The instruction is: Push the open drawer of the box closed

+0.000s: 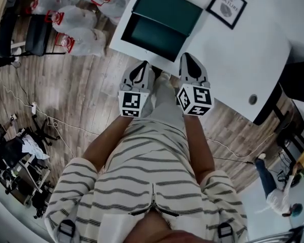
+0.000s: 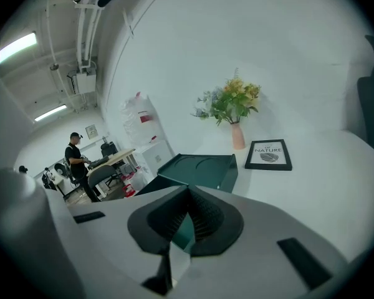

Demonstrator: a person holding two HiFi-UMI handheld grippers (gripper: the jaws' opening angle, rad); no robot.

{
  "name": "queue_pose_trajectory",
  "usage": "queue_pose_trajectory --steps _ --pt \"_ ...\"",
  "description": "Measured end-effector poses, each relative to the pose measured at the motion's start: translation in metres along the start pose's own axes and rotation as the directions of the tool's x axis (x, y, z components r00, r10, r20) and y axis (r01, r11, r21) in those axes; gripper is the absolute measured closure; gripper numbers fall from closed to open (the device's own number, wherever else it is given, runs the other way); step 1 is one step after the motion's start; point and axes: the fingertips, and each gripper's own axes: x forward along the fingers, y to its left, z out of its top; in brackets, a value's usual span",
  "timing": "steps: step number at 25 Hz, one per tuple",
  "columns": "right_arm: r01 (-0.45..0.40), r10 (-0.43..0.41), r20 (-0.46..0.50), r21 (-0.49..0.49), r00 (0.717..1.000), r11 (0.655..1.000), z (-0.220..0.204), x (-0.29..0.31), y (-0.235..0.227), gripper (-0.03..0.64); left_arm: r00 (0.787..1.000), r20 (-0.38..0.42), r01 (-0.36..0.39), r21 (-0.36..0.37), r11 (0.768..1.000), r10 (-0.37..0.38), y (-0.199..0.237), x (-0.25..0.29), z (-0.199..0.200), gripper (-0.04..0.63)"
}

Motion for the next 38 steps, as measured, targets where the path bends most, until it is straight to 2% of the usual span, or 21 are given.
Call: queue_pose_trajectory --steps 9,12,26,38 --pt "0.058 -0.058 -0.019 0.016 0.998 0.998 0.004 0.033 -0.014 0.607 0.998 -0.016 0.069 0.019 0.997 -0.068 -0.001 0.012 -0.009 0.594" --pt "0.082 -0.082 -0.025 0.029 0.996 0.996 0.006 0.039 -0.020 0.575 0.997 -0.018 0.077 0.023 0.997 -0.077 0.003 0.015 -0.009 0.594" --pt "0.146 -0.138 -0.080 0.094 0.987 0.985 0.005 0.069 -0.052 0.537 0.994 -0.020 0.107 0.008 0.994 -0.107 0.011 0.026 -0.013 0.594" --pt "0.141 -0.108 -0.182 0.180 0.977 0.973 0.010 0.097 -0.074 0.517 0.994 -0.038 0.101 -0.001 0.995 -0.101 0.018 0.023 -0.026 0.594"
